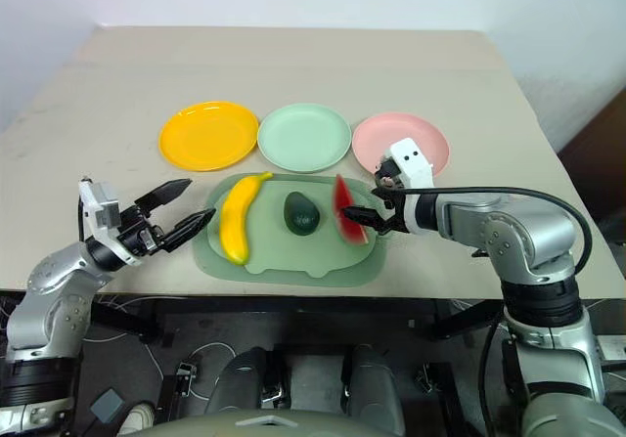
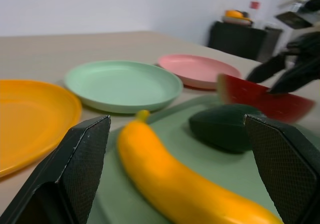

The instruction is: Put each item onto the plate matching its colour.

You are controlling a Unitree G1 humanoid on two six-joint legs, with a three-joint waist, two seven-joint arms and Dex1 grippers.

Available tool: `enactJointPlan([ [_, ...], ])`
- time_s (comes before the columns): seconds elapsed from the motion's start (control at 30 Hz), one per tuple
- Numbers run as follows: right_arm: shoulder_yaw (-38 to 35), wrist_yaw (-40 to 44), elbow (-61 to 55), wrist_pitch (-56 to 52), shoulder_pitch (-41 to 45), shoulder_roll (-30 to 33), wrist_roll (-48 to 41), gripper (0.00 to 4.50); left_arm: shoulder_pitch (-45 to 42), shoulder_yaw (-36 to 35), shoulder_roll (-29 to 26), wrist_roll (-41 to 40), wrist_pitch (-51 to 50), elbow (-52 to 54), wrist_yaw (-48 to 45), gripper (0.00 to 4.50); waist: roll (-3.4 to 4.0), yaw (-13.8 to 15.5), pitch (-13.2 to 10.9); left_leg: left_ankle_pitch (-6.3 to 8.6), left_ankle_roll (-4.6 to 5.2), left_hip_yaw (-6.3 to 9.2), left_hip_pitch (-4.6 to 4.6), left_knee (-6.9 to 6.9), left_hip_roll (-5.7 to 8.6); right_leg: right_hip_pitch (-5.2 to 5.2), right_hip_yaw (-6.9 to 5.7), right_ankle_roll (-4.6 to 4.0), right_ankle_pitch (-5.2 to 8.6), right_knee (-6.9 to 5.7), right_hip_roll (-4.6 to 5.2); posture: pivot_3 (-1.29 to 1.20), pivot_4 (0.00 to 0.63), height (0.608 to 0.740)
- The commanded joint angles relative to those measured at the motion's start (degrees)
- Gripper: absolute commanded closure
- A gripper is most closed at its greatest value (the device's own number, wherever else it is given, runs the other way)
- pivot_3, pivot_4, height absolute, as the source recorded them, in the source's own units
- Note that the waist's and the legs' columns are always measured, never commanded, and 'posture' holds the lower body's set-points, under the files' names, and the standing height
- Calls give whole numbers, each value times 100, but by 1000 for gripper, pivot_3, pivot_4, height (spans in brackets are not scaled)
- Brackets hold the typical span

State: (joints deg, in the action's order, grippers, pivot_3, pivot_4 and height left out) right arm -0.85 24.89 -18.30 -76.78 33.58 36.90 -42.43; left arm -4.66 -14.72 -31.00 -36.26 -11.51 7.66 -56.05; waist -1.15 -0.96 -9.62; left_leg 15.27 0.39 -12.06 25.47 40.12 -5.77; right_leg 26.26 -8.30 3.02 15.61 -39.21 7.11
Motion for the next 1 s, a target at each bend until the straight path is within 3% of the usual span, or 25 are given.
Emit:
enactJointPlan([
  [0.03, -65, -84, -84, -164, 236, -95, 27, 0, 47, 50, -153, -149, -70, 359, -262, 20, 0, 3, 0, 0, 0, 0, 0, 0, 0, 0, 0, 0, 0, 0, 0, 0, 150, 695],
  [0.47, 449, -754, 368, -1464, 967, -795, 610, 0, -112, 389, -386, -54, -65, 374, -893, 20, 2, 2, 1, 0, -1, -4, 3, -2, 0, 5, 0, 0, 0, 0, 0, 0, 150, 695],
  [0.97, 1290, -1029, 697, -1485, 988, -920, 1484, 0, -278, 444, -268, 65, 32, 162, -824, 20, 0, -20, 5, -1, -2, -5, 1, -2, -2, 4, 1, 0, 0, 0, 0, 0, 150, 695],
  [1.0, 1299, -1000, 708, -1518, 996, -965, 1475, 183, -278, 457, -274, 86, 33, 153, -820, 5, 0, -20, 5, -1, -2, -5, 1, -2, -2, 4, 1, 0, 0, 0, -1, 0, 150, 695],
])
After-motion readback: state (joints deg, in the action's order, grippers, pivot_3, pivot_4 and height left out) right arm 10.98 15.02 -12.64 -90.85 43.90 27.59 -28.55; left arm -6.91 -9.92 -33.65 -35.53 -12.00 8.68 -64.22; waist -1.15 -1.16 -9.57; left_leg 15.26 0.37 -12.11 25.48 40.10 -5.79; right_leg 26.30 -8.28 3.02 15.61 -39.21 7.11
